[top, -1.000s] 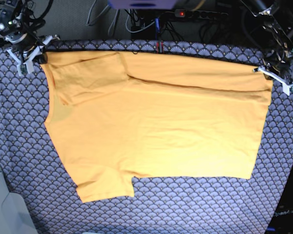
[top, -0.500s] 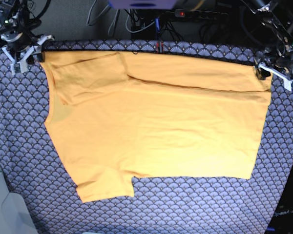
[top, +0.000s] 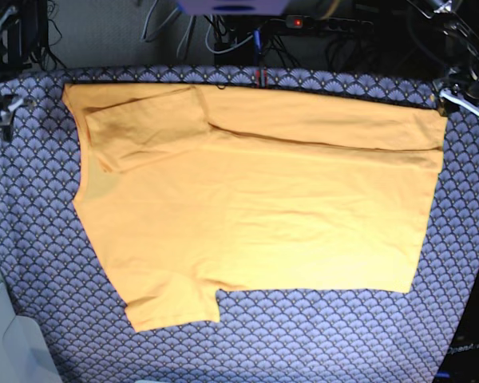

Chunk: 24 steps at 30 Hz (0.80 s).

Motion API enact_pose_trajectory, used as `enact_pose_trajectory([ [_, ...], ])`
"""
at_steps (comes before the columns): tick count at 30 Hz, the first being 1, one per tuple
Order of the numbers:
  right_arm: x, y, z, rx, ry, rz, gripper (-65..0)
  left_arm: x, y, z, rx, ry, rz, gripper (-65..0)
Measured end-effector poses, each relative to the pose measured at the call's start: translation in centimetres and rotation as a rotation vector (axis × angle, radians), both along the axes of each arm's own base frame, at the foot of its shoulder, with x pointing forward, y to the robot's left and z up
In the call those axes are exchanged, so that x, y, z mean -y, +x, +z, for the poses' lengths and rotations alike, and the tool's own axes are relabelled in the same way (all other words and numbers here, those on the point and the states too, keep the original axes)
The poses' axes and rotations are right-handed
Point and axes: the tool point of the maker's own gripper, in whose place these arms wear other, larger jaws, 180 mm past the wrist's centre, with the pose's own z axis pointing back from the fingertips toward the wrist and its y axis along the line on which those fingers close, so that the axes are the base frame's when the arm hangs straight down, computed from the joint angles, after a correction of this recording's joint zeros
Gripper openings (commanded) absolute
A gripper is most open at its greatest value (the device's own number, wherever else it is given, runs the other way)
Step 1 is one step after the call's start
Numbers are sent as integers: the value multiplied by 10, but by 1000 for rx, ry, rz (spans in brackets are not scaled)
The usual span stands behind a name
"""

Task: Fold the T-shirt properly
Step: 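Open both grippers and raise them away from the shirt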

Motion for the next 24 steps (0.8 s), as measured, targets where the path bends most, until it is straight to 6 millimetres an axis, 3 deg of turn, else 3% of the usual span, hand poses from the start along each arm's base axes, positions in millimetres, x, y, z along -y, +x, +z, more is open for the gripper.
enact_pose_trajectory([
  [2,2,28,16,50,-22,28,-390,-11,-7,4,4,12,42,-223],
  [5,-10,73,23,77,-8,124,-390,-27,-23,8,1,26,99,-223],
  [8,-22,114,14,61,41,188,-390,-43,-37,14,-8,53,147,-222],
  [11,-30,148,3,21,101,223,-390,-49,-31,21,-5,67,132,-222],
  [14,-34,173,-6,-36,138,227,-390,-67,7,48,63,118,116,-222],
  [16,-43,191,-9,-25,195,237,-390,-69,48,76,160,151,59,-222],
  [21,-61,214,-20,-81,260,259,-390,-42,125,108,218,197,-104,-222],
  [24,-78,232,-13,-44,286,287,-390,-29,167,127,251,229,-131,-221],
])
